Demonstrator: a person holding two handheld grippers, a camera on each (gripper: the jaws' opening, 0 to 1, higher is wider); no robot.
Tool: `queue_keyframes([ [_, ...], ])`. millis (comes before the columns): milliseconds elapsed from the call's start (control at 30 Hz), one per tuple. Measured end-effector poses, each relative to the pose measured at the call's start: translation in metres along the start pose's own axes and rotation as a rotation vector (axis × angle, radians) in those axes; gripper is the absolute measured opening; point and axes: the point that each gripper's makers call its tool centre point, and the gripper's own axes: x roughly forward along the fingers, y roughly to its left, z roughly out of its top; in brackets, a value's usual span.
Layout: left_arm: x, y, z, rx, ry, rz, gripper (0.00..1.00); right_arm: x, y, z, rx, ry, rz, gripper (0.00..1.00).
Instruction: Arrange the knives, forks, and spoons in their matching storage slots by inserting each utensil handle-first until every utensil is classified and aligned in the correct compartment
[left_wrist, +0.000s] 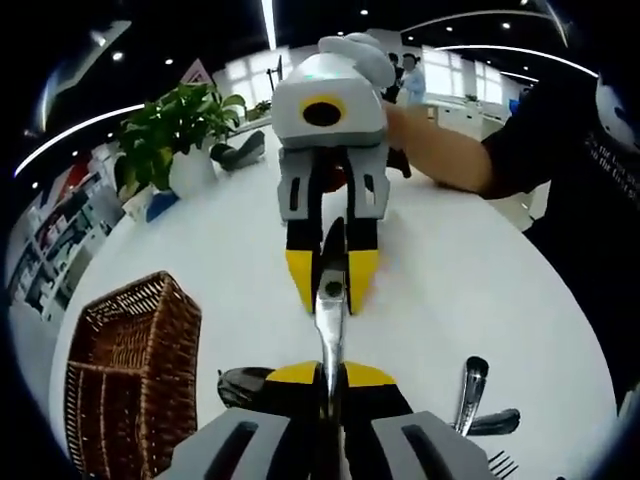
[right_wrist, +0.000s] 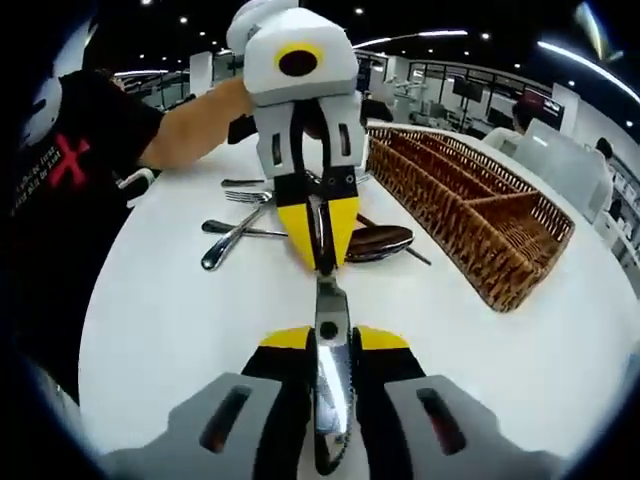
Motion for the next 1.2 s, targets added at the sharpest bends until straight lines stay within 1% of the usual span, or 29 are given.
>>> queue_keyframes([
  [67, 0.000, 0.000, 0.000, 0.000, -0.004, 0.002, 0.07, -0.001, 0.000, 0.000, -0.022, -0.002, -0.001, 0.14],
  [233, -0.003, 0.001, 0.000, 0.016, -0.010, 0.005, 0.08, -0.001, -0.001, 0.003, -0.039, -0.006, -0.011, 0.13],
  [300, -0.003, 0.000, -0.003, 0.015, -0.003, 0.008, 0.15, -0.003, 0.000, 0.004, -0.039, -0.009, -0.011, 0.13],
  [333, -0.003, 0.002, -0.005, 0.023, 0.007, 0.021, 0.16, -0.004, 0.000, 0.005, -0.039, -0.011, -0.012, 0.13],
  [500, 0.000, 0.003, -0.013, 0.038, 0.048, 0.040, 0.15, -0.006, -0.001, 0.008, -0.036, -0.020, -0.013, 0.13],
  [600, 0.005, 0.002, -0.008, 0.046, 0.037, 0.046, 0.12, -0.007, -0.002, 0.009, -0.028, -0.024, -0.017, 0.13],
  [667, 0.005, 0.005, -0.007, 0.066, 0.031, 0.071, 0.09, -0.008, -0.001, 0.010, -0.019, -0.026, -0.014, 0.13],
  [700, 0.006, 0.005, -0.009, 0.064, 0.036, 0.077, 0.08, -0.009, -0.001, 0.010, -0.016, -0.030, -0.013, 0.13],
  [767, 0.006, 0.004, -0.008, 0.068, 0.027, 0.082, 0.08, -0.010, -0.001, 0.011, -0.012, -0.033, -0.012, 0.13],
  [833, 0.004, 0.003, -0.007, 0.074, 0.029, 0.091, 0.08, -0.011, -0.001, 0.012, -0.007, -0.042, -0.008, 0.13],
  [900, 0.001, 0.003, -0.004, 0.086, 0.023, 0.109, 0.08, -0.012, 0.000, 0.014, 0.005, -0.049, -0.003, 0.13],
  [933, -0.003, 0.004, -0.001, 0.098, 0.008, 0.124, 0.08, -0.015, -0.001, 0.017, 0.022, -0.066, 0.002, 0.13],
  [1000, -0.011, 0.005, 0.003, 0.104, -0.017, 0.149, 0.08, -0.017, 0.000, 0.023, 0.088, -0.106, 0.018, 0.13],
  [1067, -0.019, 0.006, 0.006, 0.119, -0.023, 0.176, 0.07, -0.020, 0.001, 0.029, 0.067, -0.130, 0.020, 0.13],
  [1133, -0.025, 0.003, 0.008, 0.131, -0.019, 0.188, 0.07, -0.020, 0.005, 0.034, 0.065, -0.145, 0.029, 0.13],
  [1200, -0.032, 0.003, 0.012, 0.190, -0.023, 0.239, 0.07, -0.022, 0.007, 0.039, 0.063, -0.167, 0.036, 0.13],
])
